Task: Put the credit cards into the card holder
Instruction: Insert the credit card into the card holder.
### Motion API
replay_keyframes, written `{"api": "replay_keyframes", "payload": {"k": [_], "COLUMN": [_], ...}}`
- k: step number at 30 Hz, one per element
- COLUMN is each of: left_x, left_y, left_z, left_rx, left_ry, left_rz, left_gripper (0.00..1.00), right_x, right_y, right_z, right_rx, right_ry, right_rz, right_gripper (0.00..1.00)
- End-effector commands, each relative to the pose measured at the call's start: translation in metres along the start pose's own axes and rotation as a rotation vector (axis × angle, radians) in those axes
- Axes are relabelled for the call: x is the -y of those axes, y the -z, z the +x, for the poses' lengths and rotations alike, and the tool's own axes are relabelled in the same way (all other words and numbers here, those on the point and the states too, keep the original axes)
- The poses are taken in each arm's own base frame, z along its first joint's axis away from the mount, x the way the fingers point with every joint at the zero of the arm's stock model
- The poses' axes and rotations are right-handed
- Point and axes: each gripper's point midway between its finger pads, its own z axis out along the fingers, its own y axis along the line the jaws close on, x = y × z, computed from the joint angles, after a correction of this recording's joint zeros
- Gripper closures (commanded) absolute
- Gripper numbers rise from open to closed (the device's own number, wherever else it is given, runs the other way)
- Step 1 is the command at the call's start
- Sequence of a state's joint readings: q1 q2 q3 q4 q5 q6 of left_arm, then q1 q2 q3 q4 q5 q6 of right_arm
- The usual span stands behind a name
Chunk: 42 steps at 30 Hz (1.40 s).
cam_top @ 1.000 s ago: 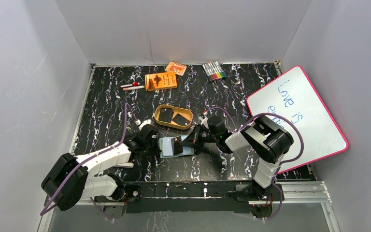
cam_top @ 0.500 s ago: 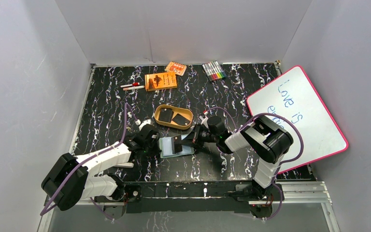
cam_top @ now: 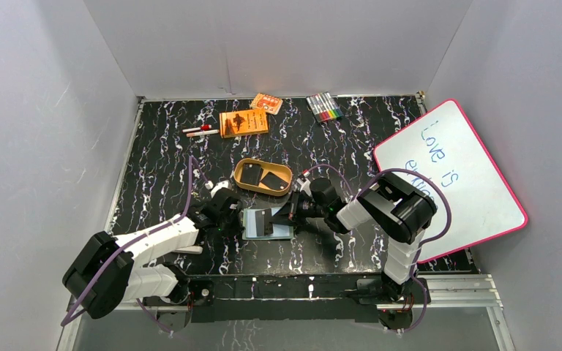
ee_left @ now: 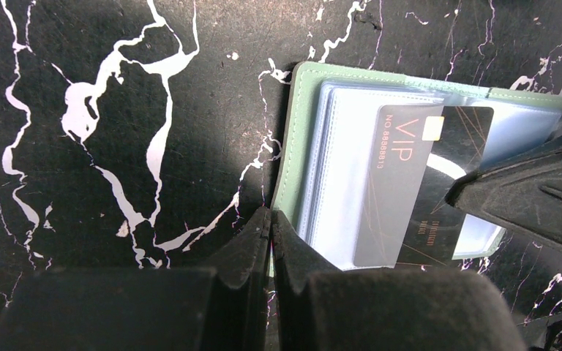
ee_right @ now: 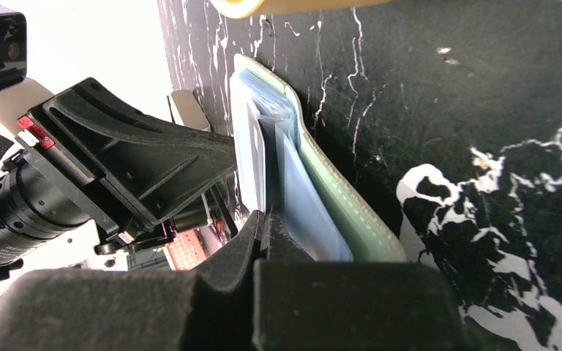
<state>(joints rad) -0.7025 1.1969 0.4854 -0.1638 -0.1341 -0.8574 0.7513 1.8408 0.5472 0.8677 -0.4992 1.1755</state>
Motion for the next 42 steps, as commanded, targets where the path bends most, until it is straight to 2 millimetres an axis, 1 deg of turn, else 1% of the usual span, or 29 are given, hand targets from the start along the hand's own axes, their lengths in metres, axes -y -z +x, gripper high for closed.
{"api": "replay_keyframes", "payload": {"k": [1,6,10,11,14,16,18,21,29,37,40,42], "left_x": [-0.005,-0.003,-0.003,-0.003,-0.004,-0.004,-0.003,-0.002,0.002,0.004,0.002,0.000], "left_y": [0.000,0.001,0.002,0.003,0.004,0.004,0.004,0.004,0.006,0.007,0.008,0.011], "left_z": [0.008,0.008,0.008,0.007,0.006,0.006,0.006,0.006,0.005,0.005,0.003,0.001], "left_rx": [-0.025,-0.021,-0.015,-0.011,-0.006,-0.004,-0.002,-0.006,-0.003,0.000,0.010,0.021], "left_ry": [0.003,0.014,0.021,0.022,0.023,0.021,0.022,0.026,0.028,0.035,0.032,0.031], "left_rz": [-0.009,0.004,0.010,0.010,0.007,0.007,0.011,0.018,0.040,0.056,0.045,0.032], "left_gripper": [0.98,0.99,0.99,0.99,0.99,1.00,1.00,1.00,1.00,1.00,1.00,1.00], "right_x": [-0.019,-0.021,-0.018,-0.016,-0.017,-0.017,-0.018,-0.021,-0.025,-0.030,-0.031,-0.035], "right_y": [-0.009,-0.014,-0.012,-0.010,-0.006,-0.004,-0.004,-0.006,-0.018,-0.027,-0.023,-0.016], "right_z": [0.005,0.007,0.006,0.006,0.005,0.003,0.003,0.004,0.013,0.017,0.016,0.011], "right_rx": [-0.028,-0.015,0.005,0.006,0.012,0.015,0.011,-0.004,-0.061,-0.090,-0.084,-0.065], "right_ry": [0.045,0.049,0.042,0.040,0.056,0.064,0.074,0.084,0.098,0.107,0.121,0.163], "right_rz": [-0.056,-0.033,0.001,0.020,0.048,0.067,0.072,0.075,0.075,0.071,0.091,0.131], "right_gripper": [1.00,1.00,1.00,0.97,0.81,0.73,0.67,0.63,0.62,0.63,0.62,0.60]}}
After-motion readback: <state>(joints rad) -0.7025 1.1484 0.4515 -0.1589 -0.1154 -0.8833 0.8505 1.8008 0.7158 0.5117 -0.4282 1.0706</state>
